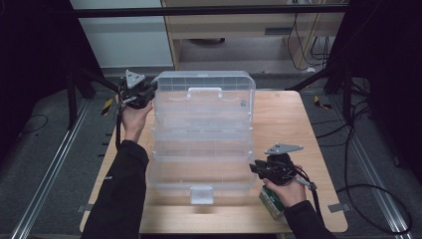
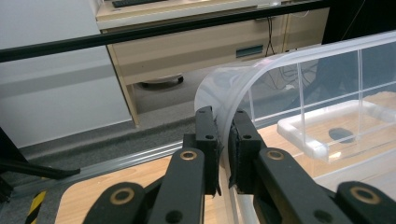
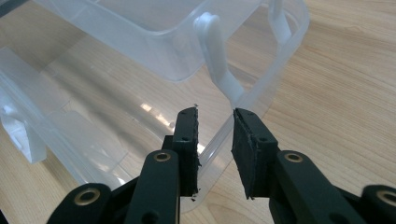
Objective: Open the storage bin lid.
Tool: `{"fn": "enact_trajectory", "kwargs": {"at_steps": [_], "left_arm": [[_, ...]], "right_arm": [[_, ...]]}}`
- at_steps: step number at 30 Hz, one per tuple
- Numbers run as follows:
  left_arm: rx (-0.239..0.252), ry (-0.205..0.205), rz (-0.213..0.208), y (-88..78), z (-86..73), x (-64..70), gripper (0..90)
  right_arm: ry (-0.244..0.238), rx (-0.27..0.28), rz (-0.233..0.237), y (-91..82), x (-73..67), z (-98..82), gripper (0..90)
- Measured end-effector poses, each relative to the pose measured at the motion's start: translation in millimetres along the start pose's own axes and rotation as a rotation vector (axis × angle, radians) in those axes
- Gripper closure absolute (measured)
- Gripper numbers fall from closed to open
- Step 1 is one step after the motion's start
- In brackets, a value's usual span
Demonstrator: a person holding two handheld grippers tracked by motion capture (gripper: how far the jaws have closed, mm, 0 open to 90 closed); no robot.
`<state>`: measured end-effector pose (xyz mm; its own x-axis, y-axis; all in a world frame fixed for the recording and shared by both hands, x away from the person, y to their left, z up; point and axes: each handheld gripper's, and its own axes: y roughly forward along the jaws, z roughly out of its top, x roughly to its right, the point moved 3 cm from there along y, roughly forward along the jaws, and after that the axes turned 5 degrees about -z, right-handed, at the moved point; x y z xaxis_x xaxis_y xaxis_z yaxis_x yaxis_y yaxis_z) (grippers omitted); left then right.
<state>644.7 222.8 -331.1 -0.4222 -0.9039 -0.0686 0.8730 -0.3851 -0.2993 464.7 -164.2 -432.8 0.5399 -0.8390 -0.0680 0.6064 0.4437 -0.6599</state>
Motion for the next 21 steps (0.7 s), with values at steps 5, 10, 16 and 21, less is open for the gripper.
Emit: {"fn": "enact_trajectory", "kwargs": {"at_steps": [5, 10, 16, 21], "left_arm": [[-0.014, -0.001, 0.003, 5.6, 0.2, -1.2, 83.9], [-0.026, -0.006, 0.006, 9.8, -1.3, -3.4, 83.9], [-0.049, -0.014, 0.004, 16.9, -4.4, -7.3, 83.6], [-0.063, -0.027, 0.006, 24.3, -5.6, -9.2, 83.7]], "right_arm": [[0.003, -0.004, 0.002, 0.0, -0.1, 0.2, 71.0], [0.001, -0.004, 0.002, 0.0, 0.7, 0.4, 71.1], [-0.009, -0.005, -0.014, -0.3, 1.2, 0.3, 71.7], [-0.012, 0.001, -0.007, -0.3, 1.7, -0.2, 71.7]]}}
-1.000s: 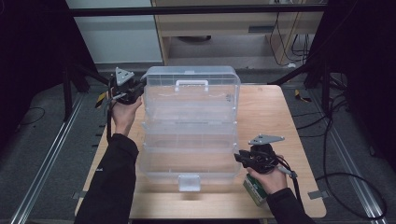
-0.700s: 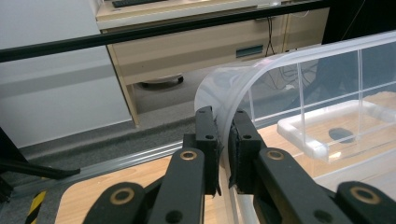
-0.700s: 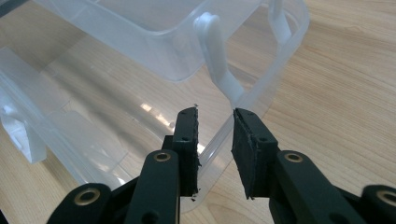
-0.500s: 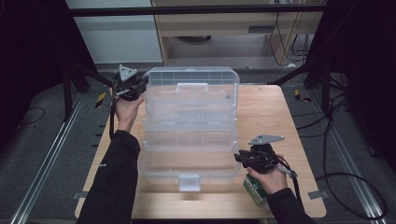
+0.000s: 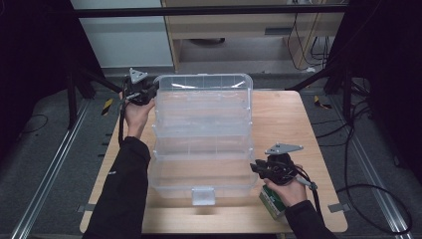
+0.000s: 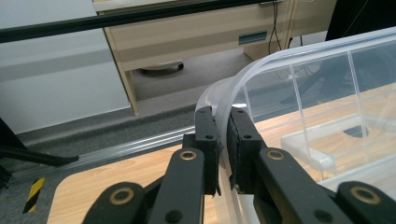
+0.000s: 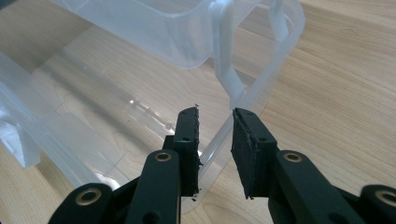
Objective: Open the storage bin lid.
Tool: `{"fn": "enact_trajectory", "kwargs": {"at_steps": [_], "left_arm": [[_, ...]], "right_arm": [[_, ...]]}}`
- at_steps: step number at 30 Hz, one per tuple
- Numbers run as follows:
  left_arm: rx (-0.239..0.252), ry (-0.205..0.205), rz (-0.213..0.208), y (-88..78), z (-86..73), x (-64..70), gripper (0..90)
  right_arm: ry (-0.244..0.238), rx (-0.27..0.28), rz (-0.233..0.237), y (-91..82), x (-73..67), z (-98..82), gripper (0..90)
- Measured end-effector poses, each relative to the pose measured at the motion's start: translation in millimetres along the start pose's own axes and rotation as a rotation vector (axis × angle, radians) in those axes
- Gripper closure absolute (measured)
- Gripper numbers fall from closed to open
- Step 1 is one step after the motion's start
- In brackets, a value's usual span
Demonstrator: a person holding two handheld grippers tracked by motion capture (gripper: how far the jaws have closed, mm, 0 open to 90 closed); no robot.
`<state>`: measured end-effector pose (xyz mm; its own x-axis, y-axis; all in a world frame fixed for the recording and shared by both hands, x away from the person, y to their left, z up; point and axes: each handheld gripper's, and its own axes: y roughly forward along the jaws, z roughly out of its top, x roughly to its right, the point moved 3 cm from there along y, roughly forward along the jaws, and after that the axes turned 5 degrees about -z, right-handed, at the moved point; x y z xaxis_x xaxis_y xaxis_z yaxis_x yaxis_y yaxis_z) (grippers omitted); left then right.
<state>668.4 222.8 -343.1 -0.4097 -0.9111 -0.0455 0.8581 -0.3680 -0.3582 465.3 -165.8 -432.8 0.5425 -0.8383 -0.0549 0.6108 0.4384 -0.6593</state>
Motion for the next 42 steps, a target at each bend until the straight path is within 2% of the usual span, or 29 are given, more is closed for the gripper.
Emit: {"fn": "enact_trajectory", "kwargs": {"at_steps": [11, 14, 22, 27, 31, 33, 34, 36, 37, 38, 39, 42], "left_arm": [[-0.019, -0.026, 0.001, 16.6, -4.9, -4.5, 83.7], [-0.039, -0.021, 0.003, 19.8, -4.1, -4.6, 83.7], [-0.048, -0.031, 0.008, 26.0, -6.0, -4.7, 83.6], [-0.051, -0.029, -0.001, 27.9, -7.5, -6.4, 83.0], [-0.039, -0.063, -0.029, 30.5, -9.2, -8.8, 80.8], [-0.025, -0.066, -0.036, 31.7, -9.6, -9.8, 78.4], [-0.022, -0.062, -0.040, 32.1, -9.6, -9.9, 73.0], [-0.025, -0.041, -0.025, 31.8, -10.0, -10.2, 67.8], [-0.034, -0.032, -0.005, 30.6, -10.5, -11.6, 67.0], [-0.034, -0.040, -0.004, 29.0, -12.4, -15.1, 65.0], [-0.016, -0.075, -0.018, 26.3, -13.9, -18.0, 61.0], [-0.053, -0.071, -0.003, 18.0, -19.0, -26.0, 56.6]], "right_arm": [[-0.005, -0.002, -0.011, -0.3, -1.0, 0.0, 72.3], [-0.002, -0.006, -0.013, -0.6, -1.6, 0.1, 72.4], [-0.006, -0.017, -0.004, -2.3, -4.7, -0.5, 72.0], [-0.007, -0.016, -0.004, -2.3, -4.6, -0.6, 71.8], [-0.008, -0.017, -0.005, -2.3, -4.8, -0.5, 71.8], [-0.009, -0.017, -0.006, -2.3, -4.8, -0.5, 71.8], [-0.011, -0.017, -0.005, -2.3, -4.6, -0.5, 71.7], [-0.012, -0.017, -0.005, -2.3, -4.5, -0.5, 71.8], [-0.012, -0.016, -0.005, -2.3, -4.5, -0.5, 71.8], [-0.008, -0.016, -0.006, -2.3, -4.6, -0.5, 71.9], [-0.009, -0.017, -0.004, -2.5, -4.4, -0.6, 72.9], [0.000, -0.009, -0.004, -1.8, -4.5, -0.7, 72.1]]}}
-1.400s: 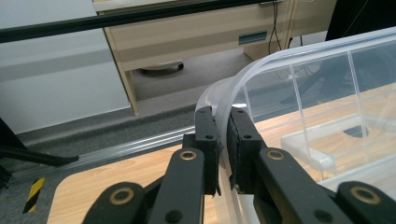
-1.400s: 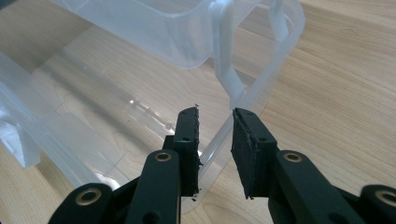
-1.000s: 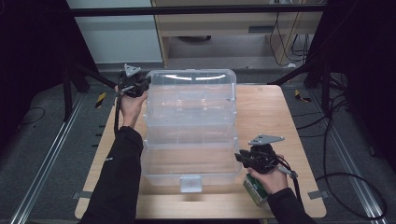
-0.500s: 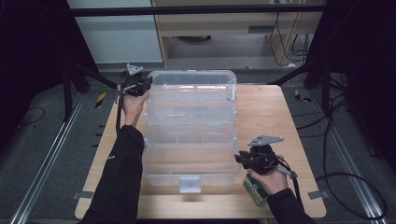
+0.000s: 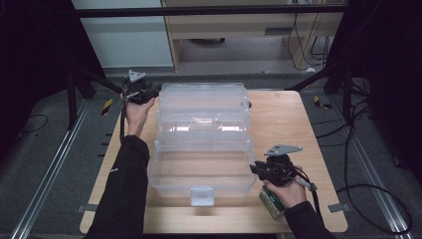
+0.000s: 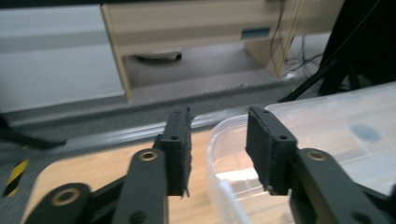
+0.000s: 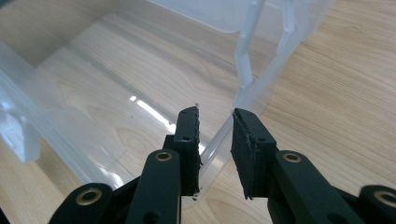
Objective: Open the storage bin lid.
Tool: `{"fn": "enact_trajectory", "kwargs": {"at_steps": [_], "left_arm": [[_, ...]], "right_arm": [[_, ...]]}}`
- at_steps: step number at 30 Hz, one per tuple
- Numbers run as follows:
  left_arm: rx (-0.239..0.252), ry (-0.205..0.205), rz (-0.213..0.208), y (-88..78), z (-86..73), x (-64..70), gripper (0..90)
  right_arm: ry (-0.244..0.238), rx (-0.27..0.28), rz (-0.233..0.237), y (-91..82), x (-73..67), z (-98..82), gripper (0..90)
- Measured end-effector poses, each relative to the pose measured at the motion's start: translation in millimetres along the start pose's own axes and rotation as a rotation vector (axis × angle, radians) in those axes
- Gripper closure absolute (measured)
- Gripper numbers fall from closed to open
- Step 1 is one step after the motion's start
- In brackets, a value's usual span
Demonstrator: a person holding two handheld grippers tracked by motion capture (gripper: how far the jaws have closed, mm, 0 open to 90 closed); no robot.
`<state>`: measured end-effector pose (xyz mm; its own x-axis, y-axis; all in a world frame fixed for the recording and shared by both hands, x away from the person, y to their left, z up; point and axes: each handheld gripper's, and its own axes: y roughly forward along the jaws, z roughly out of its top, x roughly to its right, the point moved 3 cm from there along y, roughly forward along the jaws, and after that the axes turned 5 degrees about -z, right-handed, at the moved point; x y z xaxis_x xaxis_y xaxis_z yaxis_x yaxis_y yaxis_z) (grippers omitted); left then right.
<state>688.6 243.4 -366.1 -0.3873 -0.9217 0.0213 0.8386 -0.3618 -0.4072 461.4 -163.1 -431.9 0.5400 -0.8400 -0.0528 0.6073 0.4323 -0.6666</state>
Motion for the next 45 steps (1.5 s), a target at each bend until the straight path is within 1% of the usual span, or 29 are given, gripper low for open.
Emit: {"fn": "enact_trajectory", "kwargs": {"at_steps": [2, 4, 5, 6, 7, 9, 15, 17, 19, 22, 24, 26, 29, 31, 33, 35, 37, 38, 39, 41, 44, 45], "left_arm": [[0.014, -0.027, -0.007, -10.1, -5.9, -5.6, 55.0], [0.008, -0.034, -0.009, -18.2, -10.4, -9.7, 53.5], [0.016, -0.037, -0.007, -24.0, -12.6, -12.0, 53.0], [0.023, -0.044, -0.015, -31.0, -15.0, -14.5, 52.8], [0.016, -0.048, -0.022, -35.2, -16.0, -15.8, 51.4], [0.023, -0.043, -0.029, -46.9, -19.5, -18.0, 50.1], [0.036, -0.052, -0.091, -78.7, -30.4, -18.9, 45.0], [0.029, -0.043, -0.102, -86.4, -33.5, -17.0, 43.1], [0.018, -0.023, -0.123, -95.9, -38.0, -12.2, 42.3], [-0.004, 0.015, -0.134, -107.0, -42.8, -4.7, 42.0], [0.000, 0.042, -0.155, -117.4, -46.9, 3.9, 42.2], [-0.008, 0.053, -0.184, -124.6, -53.7, 11.8, 43.2], [-0.017, 0.064, -0.204, -132.0, -63.3, 20.2, 43.9], [-0.030, 0.086, -0.213, -137.2, -71.1, 26.9, 44.2], [-0.042, 0.087, -0.229, -140.8, -77.5, 32.4, 44.5], [-0.059, 0.101, -0.237, -144.9, -85.1, 37.7, 44.5], [-0.074, 0.089, -0.250, -148.5, -92.4, 41.9, 44.2], [-0.085, 0.087, -0.250, -151.0, -96.9, 44.0, 44.2], [-0.102, 0.099, -0.251, -153.3, -100.6, 45.8, 44.2], [-0.124, 0.110, -0.256, -158.7, -108.3, 50.0, 44.3], [-0.139, 0.119, -0.282, -166.1, -119.3, 55.6, 45.6], [-0.143, 0.110, -0.296, -168.1, -123.7, 57.9, 46.3]], "right_arm": [[-0.003, -0.001, -0.002, 0.1, -0.2, 0.1, 72.1], [-0.002, -0.002, -0.002, 0.1, -0.2, 0.1, 72.1], [-0.001, -0.005, -0.004, 0.0, -0.3, 0.2, 72.1], [-0.002, -0.006, -0.004, -0.1, -0.4, 0.3, 72.1], [-0.003, -0.006, -0.004, 0.0, -0.4, 0.3, 72.1], [-0.002, -0.007, -0.004, 0.0, -0.6, 0.4, 72.1], [-0.001, -0.009, -0.004, 0.0, -0.6, 0.5, 72.0], [-0.005, -0.008, -0.004, 0.1, -0.3, 0.7, 72.0], [-0.005, -0.009, -0.003, 0.1, -0.2, 0.8, 71.9], [-0.005, -0.010, -0.002, 0.1, -0.1, 0.9, 71.8], [-0.005, -0.010, -0.002, 0.3, 0.1, 1.2, 71.8], [-0.009, -0.011, -0.005, 0.3, -0.3, 1.3, 71.8], [-0.011, -0.012, -0.004, 0.5, -0.1, 1.7, 71.8], [-0.011, -0.012, -0.005, 0.4, -0.2, 1.6, 71.8], [-0.011, -0.013, -0.006, 0.4, -0.3, 1.7, 71.8], [-0.011, -0.012, -0.006, 0.4, -0.2, 1.7, 71.8], [-0.011, -0.012, -0.006, 0.5, -0.2, 1.8, 71.8], [-0.011, -0.013, -0.006, 0.4, -0.2, 1.8, 71.8], [-0.011, -0.013, -0.006, 0.4, -0.2, 1.7, 71.8], [-0.010, -0.013, -0.006, 0.4, -0.3, 1.7, 71.8], [-0.010, -0.014, -0.006, 0.4, -0.4, 1.8, 71.8], [-0.010, -0.014, -0.006, 0.4, -0.3, 1.9, 71.8]]}}
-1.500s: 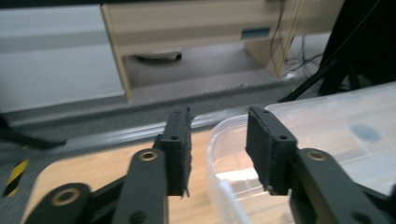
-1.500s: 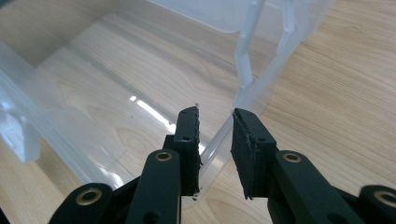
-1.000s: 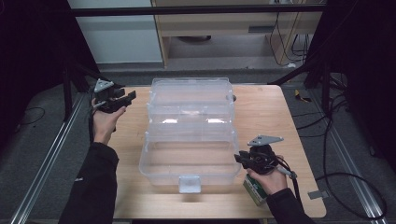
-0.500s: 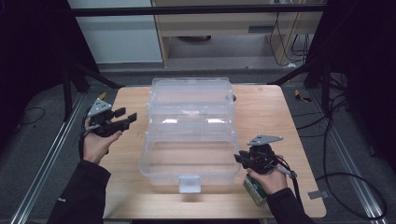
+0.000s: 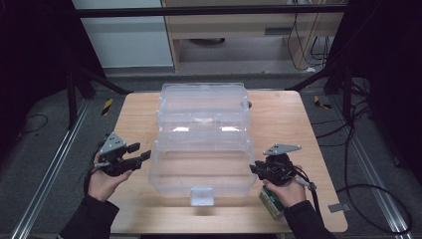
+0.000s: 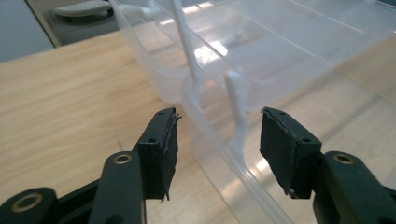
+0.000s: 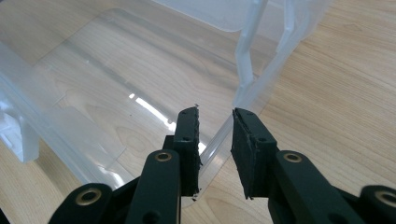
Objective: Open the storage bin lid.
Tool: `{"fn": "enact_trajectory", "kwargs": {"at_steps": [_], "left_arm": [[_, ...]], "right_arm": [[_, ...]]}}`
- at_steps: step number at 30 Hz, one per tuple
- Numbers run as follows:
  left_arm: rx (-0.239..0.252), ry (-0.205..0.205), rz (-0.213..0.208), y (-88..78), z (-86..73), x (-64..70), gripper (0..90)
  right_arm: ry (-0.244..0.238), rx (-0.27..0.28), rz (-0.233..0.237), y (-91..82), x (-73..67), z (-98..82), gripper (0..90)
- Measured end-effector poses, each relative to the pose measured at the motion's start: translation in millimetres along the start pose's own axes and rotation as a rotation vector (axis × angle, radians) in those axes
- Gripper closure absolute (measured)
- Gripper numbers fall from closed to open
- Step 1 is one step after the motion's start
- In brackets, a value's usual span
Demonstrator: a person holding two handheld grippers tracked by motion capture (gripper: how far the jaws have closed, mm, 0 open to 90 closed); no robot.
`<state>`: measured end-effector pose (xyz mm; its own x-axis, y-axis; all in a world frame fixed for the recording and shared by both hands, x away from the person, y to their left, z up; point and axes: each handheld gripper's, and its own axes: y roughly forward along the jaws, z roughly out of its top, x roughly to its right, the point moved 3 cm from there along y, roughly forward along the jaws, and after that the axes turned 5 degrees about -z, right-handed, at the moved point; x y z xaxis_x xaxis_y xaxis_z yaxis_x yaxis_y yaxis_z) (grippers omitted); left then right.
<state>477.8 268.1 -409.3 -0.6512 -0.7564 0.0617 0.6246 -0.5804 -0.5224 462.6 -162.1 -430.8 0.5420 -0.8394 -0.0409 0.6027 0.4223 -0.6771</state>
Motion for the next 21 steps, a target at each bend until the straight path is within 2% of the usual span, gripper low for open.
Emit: {"fn": "enact_trajectory", "kwargs": {"at_steps": [2, 4, 9, 11, 21], "left_arm": [[-0.019, -0.001, -0.015, 0.2, -4.7, 3.7, 47.0], [-0.029, 0.003, -0.014, 0.6, -9.0, 7.9, 47.9], [-0.081, 0.019, -0.031, 7.8, -19.1, 15.5, 54.9], [-0.100, 0.029, -0.022, 11.1, -21.4, 16.4, 56.3], [-0.122, 0.031, -0.027, 19.3, -26.3, 19.5, 58.7]], "right_arm": [[0.000, -0.001, -0.002, 0.0, -0.2, 0.0, 71.8], [0.000, -0.001, -0.003, -0.1, -0.3, -0.1, 71.9], [-0.001, -0.001, -0.005, -0.2, -0.7, -0.2, 71.9], [0.000, -0.001, -0.006, -0.3, -0.9, -0.3, 71.9], [-0.006, -0.003, -0.015, -0.3, -2.1, 0.1, 72.2]]}}
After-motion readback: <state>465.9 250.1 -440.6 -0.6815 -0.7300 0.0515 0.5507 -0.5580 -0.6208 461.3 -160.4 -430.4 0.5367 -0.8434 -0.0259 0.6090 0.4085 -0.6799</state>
